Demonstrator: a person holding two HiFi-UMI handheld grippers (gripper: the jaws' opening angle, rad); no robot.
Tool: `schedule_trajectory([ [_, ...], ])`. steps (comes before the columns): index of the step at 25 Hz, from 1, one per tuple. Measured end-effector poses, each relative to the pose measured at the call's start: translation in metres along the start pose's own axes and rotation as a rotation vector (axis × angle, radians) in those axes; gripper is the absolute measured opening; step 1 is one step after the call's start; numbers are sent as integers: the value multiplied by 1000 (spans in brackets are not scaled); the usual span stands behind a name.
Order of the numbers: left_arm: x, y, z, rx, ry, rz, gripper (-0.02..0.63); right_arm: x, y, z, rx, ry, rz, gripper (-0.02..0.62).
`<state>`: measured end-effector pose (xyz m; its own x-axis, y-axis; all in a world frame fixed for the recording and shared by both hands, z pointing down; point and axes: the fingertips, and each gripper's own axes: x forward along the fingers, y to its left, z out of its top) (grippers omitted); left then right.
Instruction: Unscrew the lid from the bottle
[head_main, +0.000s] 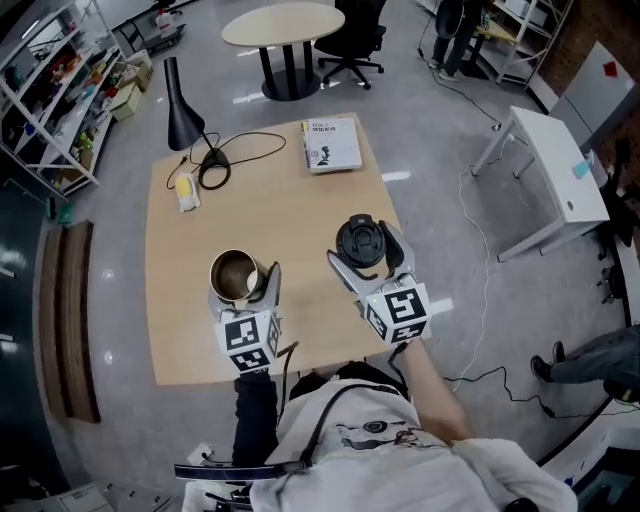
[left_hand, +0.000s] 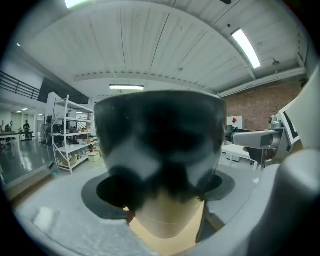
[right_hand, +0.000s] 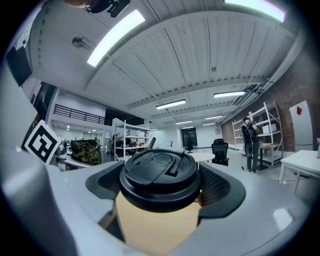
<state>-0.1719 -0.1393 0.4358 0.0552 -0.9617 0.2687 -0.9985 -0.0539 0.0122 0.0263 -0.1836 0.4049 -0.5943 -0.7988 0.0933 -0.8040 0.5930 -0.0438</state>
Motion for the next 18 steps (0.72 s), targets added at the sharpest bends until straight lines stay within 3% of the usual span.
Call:
schedule_trajectory([
  [7,0,-3,9,14,-17,-40,417,7,3,14,-28,-20,-44,466],
  [18,-5,5,17,18,-17,-39,417,10,10,17,-23,-20,-33,466],
])
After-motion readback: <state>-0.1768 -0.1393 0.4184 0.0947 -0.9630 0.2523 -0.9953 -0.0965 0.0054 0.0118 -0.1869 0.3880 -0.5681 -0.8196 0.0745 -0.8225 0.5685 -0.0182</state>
